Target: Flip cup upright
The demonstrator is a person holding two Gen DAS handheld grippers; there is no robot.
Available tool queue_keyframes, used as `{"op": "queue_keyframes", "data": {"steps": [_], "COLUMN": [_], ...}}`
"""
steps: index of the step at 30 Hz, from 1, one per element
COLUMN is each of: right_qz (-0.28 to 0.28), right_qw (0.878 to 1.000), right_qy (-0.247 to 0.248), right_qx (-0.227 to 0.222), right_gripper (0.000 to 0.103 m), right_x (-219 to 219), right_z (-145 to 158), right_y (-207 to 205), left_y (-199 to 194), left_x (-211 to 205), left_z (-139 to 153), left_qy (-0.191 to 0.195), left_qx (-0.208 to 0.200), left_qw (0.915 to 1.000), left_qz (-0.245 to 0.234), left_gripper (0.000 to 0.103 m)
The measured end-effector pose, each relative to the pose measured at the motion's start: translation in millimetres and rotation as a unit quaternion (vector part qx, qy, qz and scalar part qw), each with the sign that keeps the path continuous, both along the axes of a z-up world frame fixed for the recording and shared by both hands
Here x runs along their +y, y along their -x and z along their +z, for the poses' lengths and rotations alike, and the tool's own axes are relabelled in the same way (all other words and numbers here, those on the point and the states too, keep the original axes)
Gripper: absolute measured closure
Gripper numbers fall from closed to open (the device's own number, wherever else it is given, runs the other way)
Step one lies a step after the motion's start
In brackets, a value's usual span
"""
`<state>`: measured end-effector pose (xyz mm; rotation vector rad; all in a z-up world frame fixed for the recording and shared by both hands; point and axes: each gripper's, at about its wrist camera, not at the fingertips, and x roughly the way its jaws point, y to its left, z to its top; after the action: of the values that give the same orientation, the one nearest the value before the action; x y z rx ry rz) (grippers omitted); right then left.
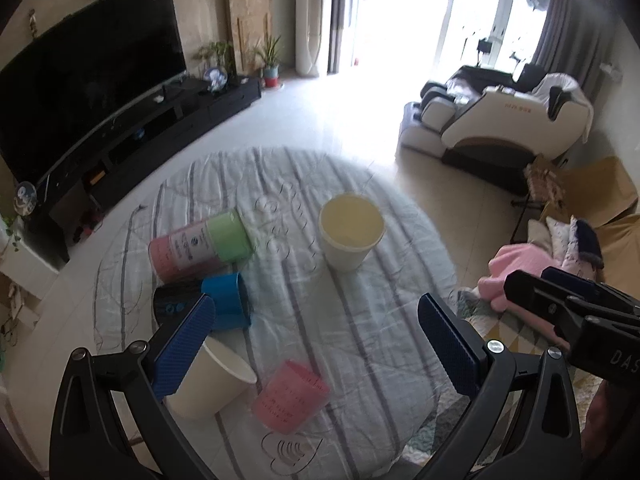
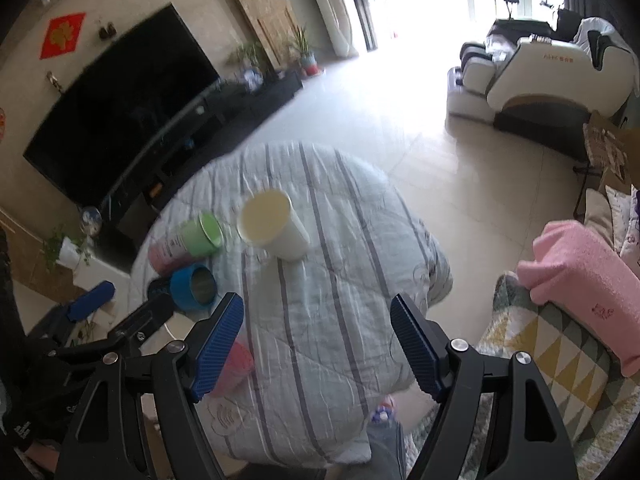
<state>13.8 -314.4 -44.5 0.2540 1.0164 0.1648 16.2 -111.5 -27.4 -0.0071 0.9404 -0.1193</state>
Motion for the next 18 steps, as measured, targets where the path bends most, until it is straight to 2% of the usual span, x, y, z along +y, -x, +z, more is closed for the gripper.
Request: {"op": "queue_keyframes", "data": {"steps": [3,7,11,18], "right_qz": [-0.008,-0.013,-0.014,-0.011], "right_qw": [0.998,0.996,0.994,0.994], "right_qy": [0.011,0.015,0.024,0.025], "right_qx": [-0.054,-0.09,-0.109,-0.104], "right_gripper": [0.026,0.026,0.026,0.026], "right_x": [1,2,5,6], "right_z": [17,27,31,31], "right_y": [11,21,31,34], "left_y": [5,15,22,27], "left_x": [-1,-1,-5,-3], "left_z": [9,14,14,16], "left_qy": [0.011,0.02,0.01,0.011], "left_qx": [-0.028,-0.063,-0.078,-0.085], "left_qw": [0.9995,0.9977,0.9967,0.9961], "left_qz": [-0.006,-0.015,-0.021,-0.021], "left_gripper": [0.0,0.0,0.0,0.0]}}
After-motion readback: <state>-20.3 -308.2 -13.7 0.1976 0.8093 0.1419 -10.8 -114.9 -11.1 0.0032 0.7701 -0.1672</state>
